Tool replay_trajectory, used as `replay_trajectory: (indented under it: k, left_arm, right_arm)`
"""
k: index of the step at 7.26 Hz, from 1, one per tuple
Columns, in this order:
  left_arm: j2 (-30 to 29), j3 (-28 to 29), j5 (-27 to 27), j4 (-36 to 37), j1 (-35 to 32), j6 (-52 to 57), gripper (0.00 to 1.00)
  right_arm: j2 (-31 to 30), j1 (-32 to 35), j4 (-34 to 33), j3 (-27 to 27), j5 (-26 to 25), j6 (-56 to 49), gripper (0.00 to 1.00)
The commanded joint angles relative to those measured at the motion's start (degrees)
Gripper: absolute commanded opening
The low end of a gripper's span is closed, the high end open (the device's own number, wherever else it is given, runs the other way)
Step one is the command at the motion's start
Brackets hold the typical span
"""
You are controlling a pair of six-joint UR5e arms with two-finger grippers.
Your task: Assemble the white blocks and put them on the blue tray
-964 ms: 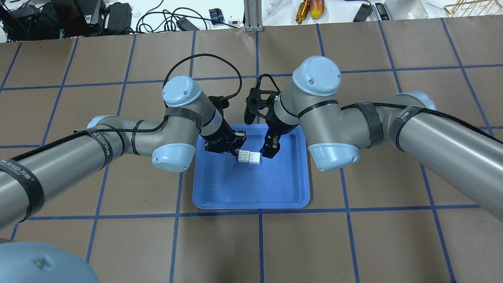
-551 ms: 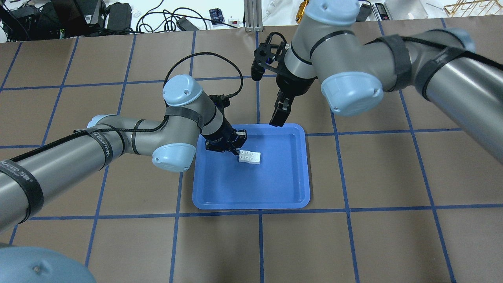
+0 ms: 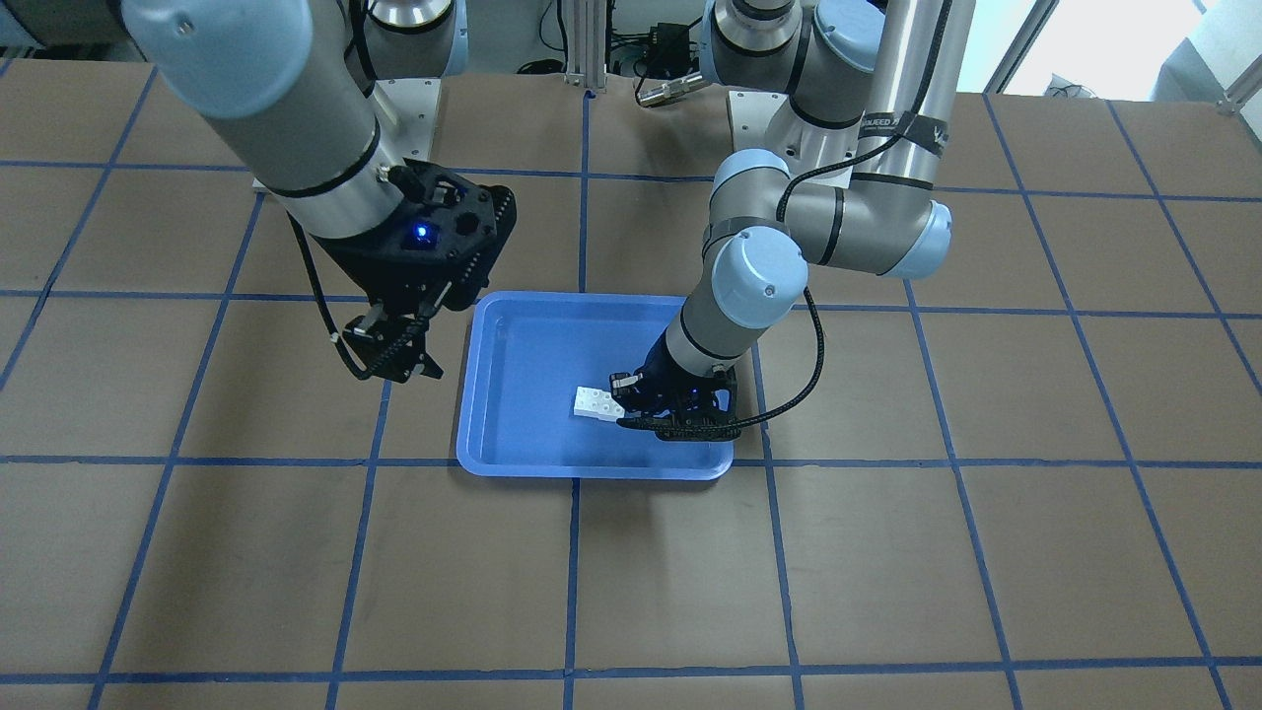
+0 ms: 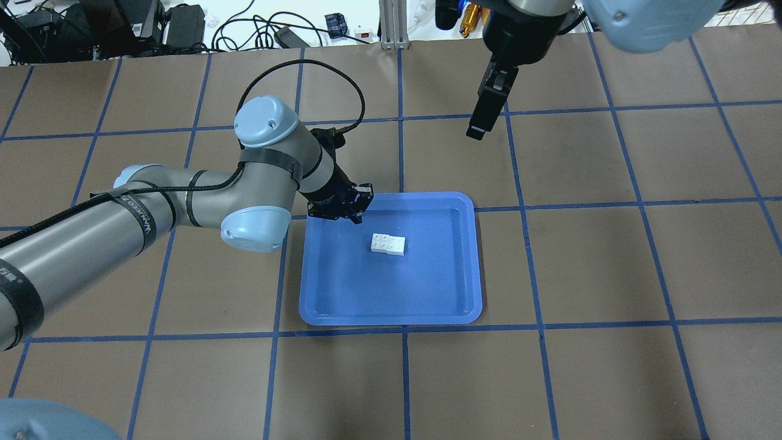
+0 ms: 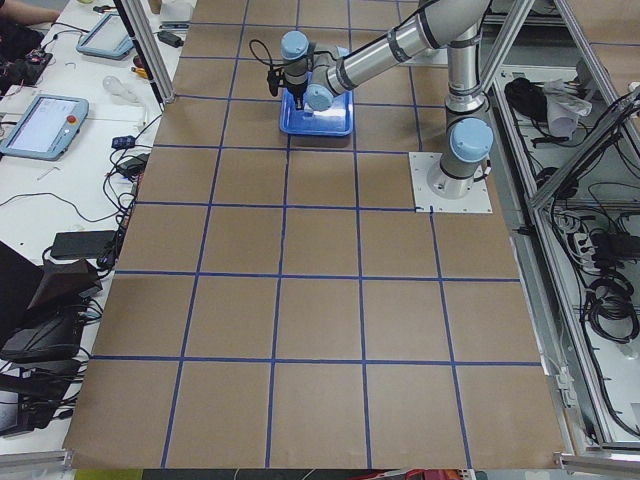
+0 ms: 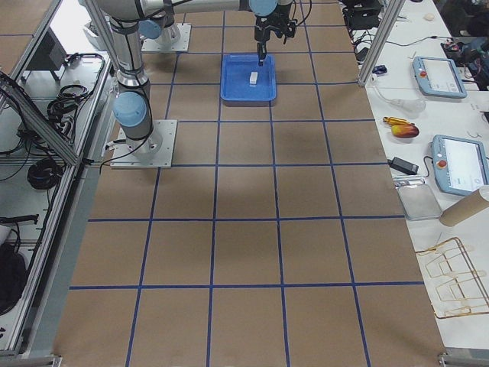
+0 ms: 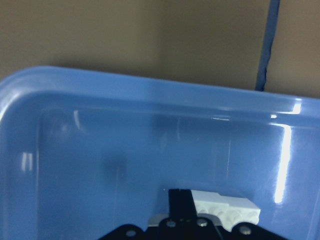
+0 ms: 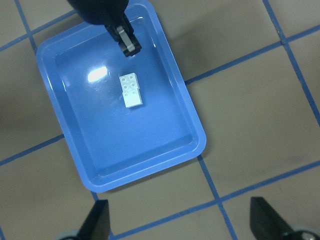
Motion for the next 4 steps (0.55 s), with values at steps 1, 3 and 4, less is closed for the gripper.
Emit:
replay_trajectory:
  k: [1, 3, 4]
  left_arm:
    - [3.7, 2.7, 8.5, -3.7, 2.8, 9.9, 0.14]
    - [7.7, 10.1, 10.1, -16.5, 8.6, 19.4, 0.21]
    - [9.8, 15.5, 10.7, -25.5, 10.4, 20.4, 0.22]
  right_arm:
    - [-1.9, -1.8, 4.1, -1.4, -4.2, 16.2, 1.0]
    - [-4.0, -1.7, 6.9, 0.1, -12.3, 28.5, 1.0]
    - [-4.9, -1.6, 6.2, 0.9, -12.5, 40.1, 1.0]
